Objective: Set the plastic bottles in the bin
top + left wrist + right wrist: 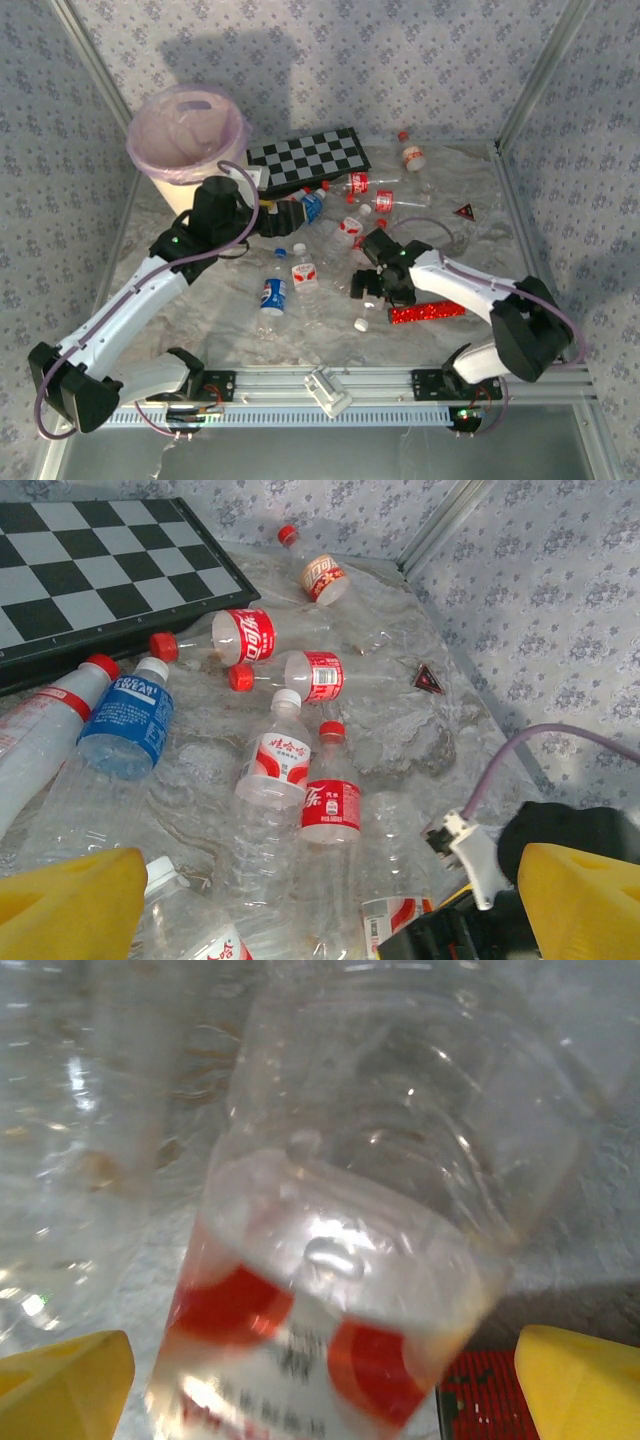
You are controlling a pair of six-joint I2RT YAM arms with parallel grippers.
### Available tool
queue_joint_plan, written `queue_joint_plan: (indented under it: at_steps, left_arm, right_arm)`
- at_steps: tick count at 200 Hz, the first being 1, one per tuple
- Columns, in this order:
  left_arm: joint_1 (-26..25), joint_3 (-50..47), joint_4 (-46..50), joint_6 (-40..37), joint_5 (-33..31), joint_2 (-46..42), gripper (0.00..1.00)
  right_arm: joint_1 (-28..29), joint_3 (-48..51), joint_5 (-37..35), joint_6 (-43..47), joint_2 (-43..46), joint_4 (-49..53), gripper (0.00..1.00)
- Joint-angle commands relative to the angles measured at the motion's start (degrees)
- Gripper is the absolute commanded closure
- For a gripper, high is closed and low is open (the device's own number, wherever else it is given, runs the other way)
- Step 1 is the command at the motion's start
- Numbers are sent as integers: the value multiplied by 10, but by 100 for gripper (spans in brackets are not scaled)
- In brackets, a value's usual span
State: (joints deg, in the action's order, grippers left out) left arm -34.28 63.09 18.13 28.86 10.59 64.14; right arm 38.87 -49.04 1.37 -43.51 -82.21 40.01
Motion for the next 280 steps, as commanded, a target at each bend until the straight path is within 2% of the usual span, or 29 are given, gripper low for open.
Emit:
queue_joint_plan:
  at_steps: [1, 40, 65, 89, 130, 141, 157, 171, 182, 223, 243, 280]
  left_arm:
    - [-2, 5, -11, -5, -12, -24, 4]
    - [7, -1, 0, -13, -17, -36, 4]
    - [14, 7, 1, -13, -2, -34, 3]
    - [20, 27, 13, -20, 10, -26, 2]
    - [22, 36, 11, -18, 18, -15, 2]
    - [22, 35, 0, -11, 31, -11, 2]
    - [24, 24, -42, 18, 85, 0, 2]
    - [24, 19, -74, 39, 150, 16, 3]
    - [24, 22, -79, 43, 176, 24, 3]
    - [18, -10, -141, 81, 218, 25, 5]
    - [9, -24, -166, 93, 220, 33, 3]
    - [-25, -17, -162, 69, 208, 56, 0]
  right_arm:
    - [-4, -15, -21, -4, -12, -12, 4]
    - [-4, -42, -30, 6, -2, -4, 20]
    - [-5, -64, -44, 31, 19, 13, 34]
    - [-13, -82, -40, 51, 32, 35, 42]
    - [-24, -87, -10, 57, 56, 40, 48]
    - [-33, -91, 14, 70, 74, 27, 48]
    - [-41, -90, 69, 145, 107, -18, 48]
    - [-51, -90, 155, 216, 129, -53, 49]
    - [-58, -87, 214, 247, 148, -99, 49]
    - [-84, -70, 343, 274, 202, -232, 49]
    - [-85, -76, 369, 276, 197, -260, 50]
    - [-75, -83, 382, 267, 185, -283, 52]
